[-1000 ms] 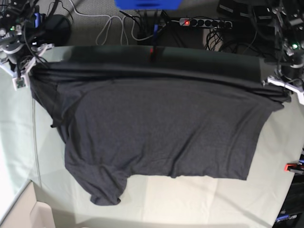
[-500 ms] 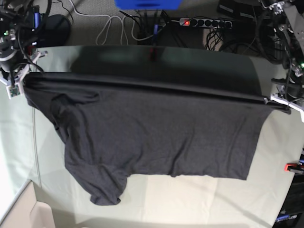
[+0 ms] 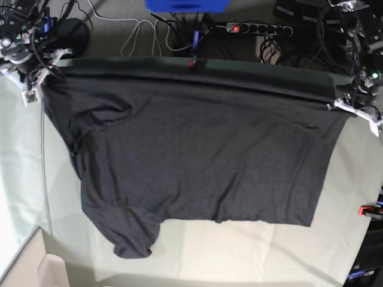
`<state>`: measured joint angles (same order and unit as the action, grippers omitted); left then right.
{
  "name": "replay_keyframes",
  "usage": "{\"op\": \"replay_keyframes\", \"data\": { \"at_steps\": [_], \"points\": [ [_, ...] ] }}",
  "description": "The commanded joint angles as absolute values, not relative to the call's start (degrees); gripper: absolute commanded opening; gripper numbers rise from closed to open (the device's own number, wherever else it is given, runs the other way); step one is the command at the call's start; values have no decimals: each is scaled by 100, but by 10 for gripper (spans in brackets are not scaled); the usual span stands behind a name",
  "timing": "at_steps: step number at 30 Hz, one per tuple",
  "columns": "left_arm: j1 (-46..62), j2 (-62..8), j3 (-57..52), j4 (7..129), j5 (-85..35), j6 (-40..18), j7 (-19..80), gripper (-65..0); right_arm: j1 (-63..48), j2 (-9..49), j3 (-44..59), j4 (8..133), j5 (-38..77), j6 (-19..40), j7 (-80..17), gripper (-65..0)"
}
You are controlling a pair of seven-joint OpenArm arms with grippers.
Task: Layout the t-shirt on the table in an organized manner, then fold the t-shirt properly
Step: 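Pull the shirt edge back up with both grippers, stretching it taut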
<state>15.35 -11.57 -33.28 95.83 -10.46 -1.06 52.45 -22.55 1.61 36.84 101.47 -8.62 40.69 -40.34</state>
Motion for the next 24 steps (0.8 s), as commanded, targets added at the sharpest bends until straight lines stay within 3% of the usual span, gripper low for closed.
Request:
{"op": "replay_keyframes", "data": {
  "at_steps": [1, 24],
  "points": [
    [1508, -1253, -3371, 9631, -971, -40, 5121, -649, -2264, 242, 3714, 10132, -910, 4000, -3978, -650],
    [1675, -1270, -2914, 9068, -936, -40, 5121, -647, -2273, 251, 3705, 9596, -910, 4000, -3978, -640]
  ]
}}
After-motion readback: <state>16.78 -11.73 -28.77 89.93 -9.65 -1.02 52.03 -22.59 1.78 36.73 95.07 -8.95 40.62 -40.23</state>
